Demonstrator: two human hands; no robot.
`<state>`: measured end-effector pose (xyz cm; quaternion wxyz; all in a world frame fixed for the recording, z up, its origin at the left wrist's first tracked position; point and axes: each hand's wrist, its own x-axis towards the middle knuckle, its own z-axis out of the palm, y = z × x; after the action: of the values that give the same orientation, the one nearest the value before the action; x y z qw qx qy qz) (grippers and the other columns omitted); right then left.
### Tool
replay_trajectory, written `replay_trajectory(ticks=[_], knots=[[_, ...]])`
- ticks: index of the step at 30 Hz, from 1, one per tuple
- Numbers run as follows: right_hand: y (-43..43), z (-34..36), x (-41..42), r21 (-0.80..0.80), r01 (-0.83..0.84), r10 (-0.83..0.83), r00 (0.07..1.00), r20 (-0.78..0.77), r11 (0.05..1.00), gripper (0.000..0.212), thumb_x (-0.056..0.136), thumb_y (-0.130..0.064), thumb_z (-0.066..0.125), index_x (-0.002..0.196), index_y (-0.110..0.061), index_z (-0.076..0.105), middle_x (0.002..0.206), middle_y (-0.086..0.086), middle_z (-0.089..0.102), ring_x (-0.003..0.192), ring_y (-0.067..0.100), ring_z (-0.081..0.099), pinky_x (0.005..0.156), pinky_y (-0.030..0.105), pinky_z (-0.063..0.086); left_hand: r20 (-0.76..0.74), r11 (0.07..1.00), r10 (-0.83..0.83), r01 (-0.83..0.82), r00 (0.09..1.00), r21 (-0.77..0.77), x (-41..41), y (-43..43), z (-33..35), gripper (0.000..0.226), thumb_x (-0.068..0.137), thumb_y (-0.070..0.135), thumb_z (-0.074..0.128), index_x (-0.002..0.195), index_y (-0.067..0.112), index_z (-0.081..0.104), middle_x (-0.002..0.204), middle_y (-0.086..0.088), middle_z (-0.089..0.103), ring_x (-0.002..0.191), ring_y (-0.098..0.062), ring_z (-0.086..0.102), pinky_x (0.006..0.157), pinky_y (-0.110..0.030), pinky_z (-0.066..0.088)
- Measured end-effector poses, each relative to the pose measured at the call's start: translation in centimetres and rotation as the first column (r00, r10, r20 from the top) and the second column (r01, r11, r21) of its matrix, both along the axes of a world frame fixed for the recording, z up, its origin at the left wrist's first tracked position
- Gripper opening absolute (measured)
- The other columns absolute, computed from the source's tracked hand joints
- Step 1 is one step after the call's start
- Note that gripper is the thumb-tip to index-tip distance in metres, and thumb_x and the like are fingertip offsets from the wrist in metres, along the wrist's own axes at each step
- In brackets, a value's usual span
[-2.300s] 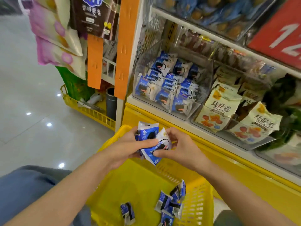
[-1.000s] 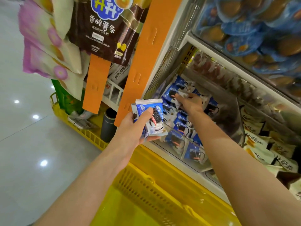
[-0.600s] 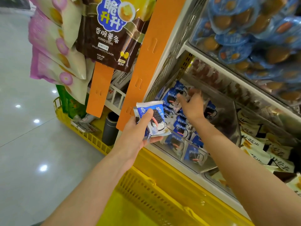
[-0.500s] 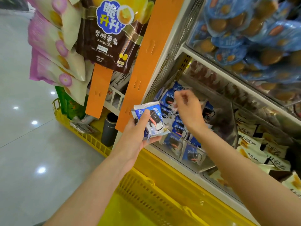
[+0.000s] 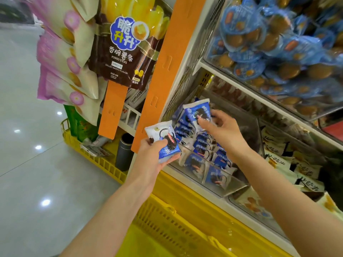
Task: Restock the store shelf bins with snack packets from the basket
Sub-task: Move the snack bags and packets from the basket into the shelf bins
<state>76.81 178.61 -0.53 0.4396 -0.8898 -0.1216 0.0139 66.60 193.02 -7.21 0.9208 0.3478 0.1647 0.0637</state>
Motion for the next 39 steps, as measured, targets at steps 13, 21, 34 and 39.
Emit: replay_trajectory(ticks=[13, 21, 34, 39], knots=[[1.4, -5.1, 7.9, -0.492, -0.015, 0.112, 0.980, 0.167, 0.871, 0.039, 0.088, -0.022, 0.064, 0.124, -0.009, 0.053, 0.131, 0.013, 0.052, 0.120, 0.028, 0.049, 0.098, 0.033, 0.040, 0.010, 0.948, -0.042, 0.037, 0.999, 0.317, 0.1, 0.8, 0.2, 0.021, 0.091, 0.021, 0.055, 0.111, 0.028, 0.052, 0.111, 0.000, 0.063, 0.099, -0.014, 0.064, 0.080, -0.031, 0.056], [2.6, -2.8, 0.0, -0.116, -0.083, 0.113, 0.951, 0.287, 0.990, 0.022, 0.098, -0.036, 0.041, 0.092, -0.025, 0.058, 0.086, -0.007, 0.062, 0.068, -0.001, 0.054, 0.056, 0.009, 0.041, 0.026, 0.936, -0.023, 0.013, 0.999, 0.353, 0.3, 0.2, -0.1, 0.017, 0.090, 0.020, 0.057, 0.096, 0.035, 0.052, 0.101, 0.012, 0.065, 0.097, -0.002, 0.062, 0.063, -0.015, 0.052], [-2.4, -1.1, -5.0, 0.157, -0.113, 0.103, 0.992, 0.070, 0.981, 0.019, 0.087, -0.020, 0.064, 0.101, -0.031, 0.058, 0.104, -0.012, 0.065, 0.094, -0.001, 0.062, 0.074, 0.010, 0.051, 0.149, 0.666, -0.036, -0.088, 0.988, 0.741, -1.1, -2.4, 0.2, 0.017, 0.092, 0.022, 0.054, 0.107, 0.029, 0.056, 0.097, 0.014, 0.061, 0.086, 0.011, 0.056, 0.069, 0.000, 0.041], [-2.8, -0.2, -0.8, -0.024, 0.106, -0.101, 0.981, 0.164, 0.994, 0.035, 0.087, -0.024, 0.066, 0.119, -0.015, 0.056, 0.112, -0.004, 0.059, 0.102, 0.008, 0.053, 0.084, 0.022, 0.044, 0.197, 0.172, -0.127, -0.174, 0.972, 0.970, 0.9, -1.6, 0.3, 0.029, 0.096, 0.025, 0.046, 0.124, 0.023, 0.049, 0.116, 0.013, 0.051, 0.109, -0.001, 0.046, 0.091, -0.012, 0.034]])
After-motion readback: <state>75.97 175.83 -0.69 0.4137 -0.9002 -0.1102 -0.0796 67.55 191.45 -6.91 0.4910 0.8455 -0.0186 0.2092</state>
